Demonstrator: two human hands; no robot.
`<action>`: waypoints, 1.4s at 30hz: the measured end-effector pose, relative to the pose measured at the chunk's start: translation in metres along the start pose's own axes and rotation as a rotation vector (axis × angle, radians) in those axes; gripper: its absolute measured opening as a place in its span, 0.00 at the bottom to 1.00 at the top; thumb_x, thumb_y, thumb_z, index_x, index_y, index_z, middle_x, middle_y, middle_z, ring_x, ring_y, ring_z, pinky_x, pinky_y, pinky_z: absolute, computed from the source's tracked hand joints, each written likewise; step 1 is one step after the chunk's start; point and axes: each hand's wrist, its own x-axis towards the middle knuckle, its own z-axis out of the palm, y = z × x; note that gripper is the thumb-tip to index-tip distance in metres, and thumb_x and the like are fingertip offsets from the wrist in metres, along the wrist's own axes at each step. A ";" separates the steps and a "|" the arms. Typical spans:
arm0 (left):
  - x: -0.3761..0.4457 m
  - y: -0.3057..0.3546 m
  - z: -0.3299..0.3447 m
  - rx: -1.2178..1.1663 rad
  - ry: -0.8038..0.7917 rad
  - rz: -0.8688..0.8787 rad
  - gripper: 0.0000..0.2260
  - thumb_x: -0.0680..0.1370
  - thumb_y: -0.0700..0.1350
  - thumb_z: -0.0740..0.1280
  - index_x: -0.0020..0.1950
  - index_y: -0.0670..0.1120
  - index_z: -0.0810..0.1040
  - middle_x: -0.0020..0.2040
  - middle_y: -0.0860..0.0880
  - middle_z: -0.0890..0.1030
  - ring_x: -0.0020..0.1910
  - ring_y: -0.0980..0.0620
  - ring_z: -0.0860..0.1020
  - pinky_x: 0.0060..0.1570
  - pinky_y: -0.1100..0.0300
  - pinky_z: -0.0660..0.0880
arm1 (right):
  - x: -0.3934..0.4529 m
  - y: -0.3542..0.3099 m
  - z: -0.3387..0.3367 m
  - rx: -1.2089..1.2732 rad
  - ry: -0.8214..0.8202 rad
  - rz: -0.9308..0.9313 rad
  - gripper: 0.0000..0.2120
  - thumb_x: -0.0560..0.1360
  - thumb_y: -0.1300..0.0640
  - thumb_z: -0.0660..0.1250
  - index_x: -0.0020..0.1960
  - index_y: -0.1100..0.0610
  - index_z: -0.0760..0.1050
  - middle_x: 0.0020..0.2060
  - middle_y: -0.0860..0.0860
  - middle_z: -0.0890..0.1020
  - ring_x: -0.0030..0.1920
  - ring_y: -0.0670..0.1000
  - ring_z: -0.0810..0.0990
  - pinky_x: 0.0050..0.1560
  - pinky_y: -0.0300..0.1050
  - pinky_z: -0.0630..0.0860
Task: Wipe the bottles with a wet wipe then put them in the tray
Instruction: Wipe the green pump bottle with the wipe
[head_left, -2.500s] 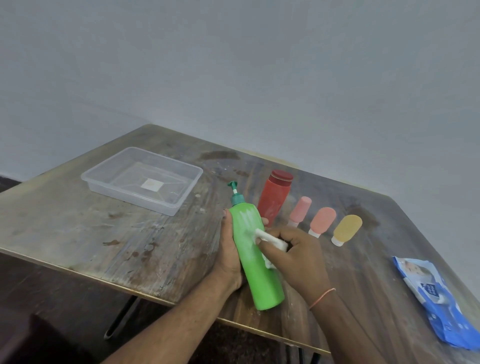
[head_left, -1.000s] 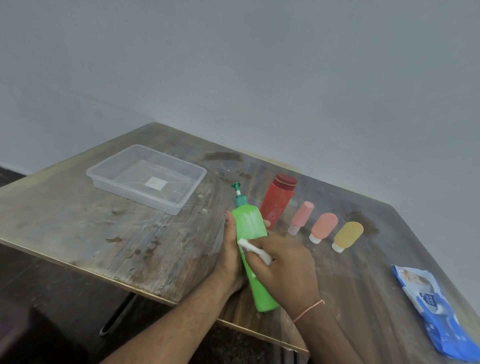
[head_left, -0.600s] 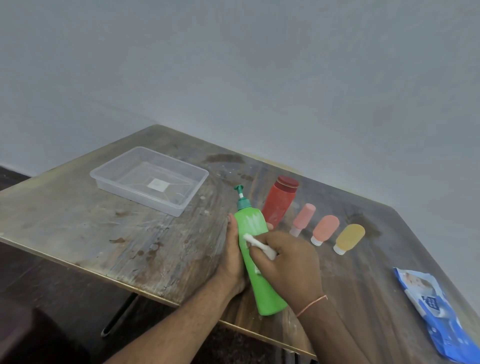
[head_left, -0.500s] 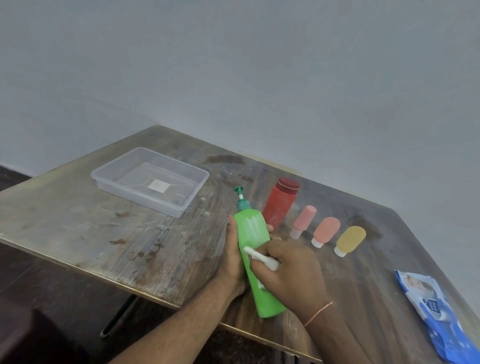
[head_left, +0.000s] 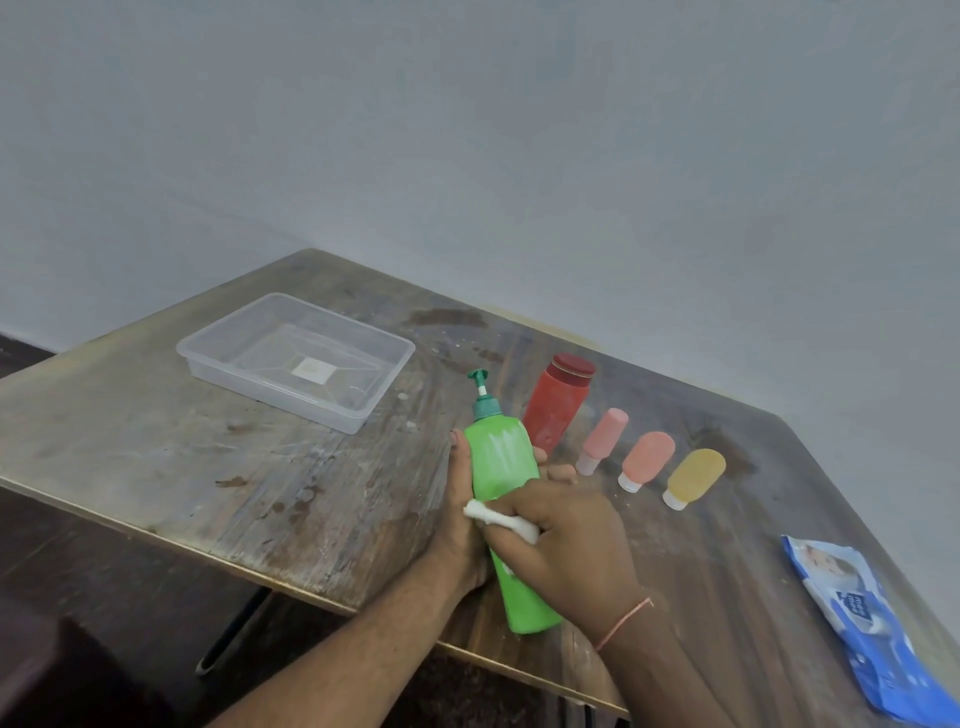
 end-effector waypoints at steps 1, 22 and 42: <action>0.000 0.001 0.000 -0.008 -0.002 0.002 0.45 0.74 0.80 0.58 0.60 0.38 0.81 0.66 0.26 0.74 0.55 0.36 0.82 0.60 0.44 0.78 | 0.002 -0.001 0.002 -0.007 0.029 0.010 0.09 0.77 0.41 0.71 0.46 0.43 0.87 0.36 0.42 0.83 0.39 0.42 0.79 0.37 0.47 0.76; 0.008 -0.006 -0.006 -0.067 -0.016 -0.066 0.44 0.76 0.78 0.57 0.63 0.37 0.80 0.74 0.24 0.69 0.70 0.30 0.73 0.76 0.30 0.64 | 0.000 0.014 -0.009 0.274 0.065 0.131 0.06 0.76 0.45 0.76 0.43 0.45 0.87 0.34 0.41 0.84 0.38 0.46 0.82 0.41 0.37 0.75; 0.004 0.000 0.005 -0.073 0.006 -0.071 0.47 0.77 0.76 0.51 0.73 0.36 0.76 0.69 0.31 0.79 0.63 0.35 0.83 0.61 0.40 0.81 | -0.004 0.037 -0.018 0.338 0.054 0.372 0.07 0.77 0.50 0.78 0.41 0.48 0.87 0.32 0.43 0.84 0.32 0.43 0.79 0.33 0.35 0.70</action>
